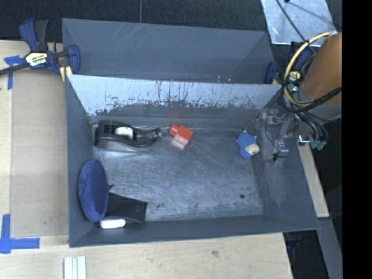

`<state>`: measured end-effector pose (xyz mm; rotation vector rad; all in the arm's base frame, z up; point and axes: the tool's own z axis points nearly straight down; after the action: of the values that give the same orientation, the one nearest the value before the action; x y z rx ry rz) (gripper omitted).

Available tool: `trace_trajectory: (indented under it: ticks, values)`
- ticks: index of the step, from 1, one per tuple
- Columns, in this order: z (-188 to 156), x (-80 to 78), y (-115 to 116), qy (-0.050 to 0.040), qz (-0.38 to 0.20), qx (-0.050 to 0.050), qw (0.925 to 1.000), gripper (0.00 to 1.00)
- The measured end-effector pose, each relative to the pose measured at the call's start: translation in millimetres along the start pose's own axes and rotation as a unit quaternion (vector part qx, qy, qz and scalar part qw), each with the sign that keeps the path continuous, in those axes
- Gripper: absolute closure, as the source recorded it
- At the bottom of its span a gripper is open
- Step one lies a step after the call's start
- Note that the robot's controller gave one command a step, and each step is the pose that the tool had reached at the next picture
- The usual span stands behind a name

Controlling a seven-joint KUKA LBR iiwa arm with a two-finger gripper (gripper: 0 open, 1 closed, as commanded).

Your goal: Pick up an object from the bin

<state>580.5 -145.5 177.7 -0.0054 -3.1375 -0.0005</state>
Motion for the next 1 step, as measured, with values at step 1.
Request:
trace_trajectory:
  ticks: [1]
  values:
    - [79.5,-39.8,-4.1,-0.0029,-0.16,0.0,0.9871,0.0]
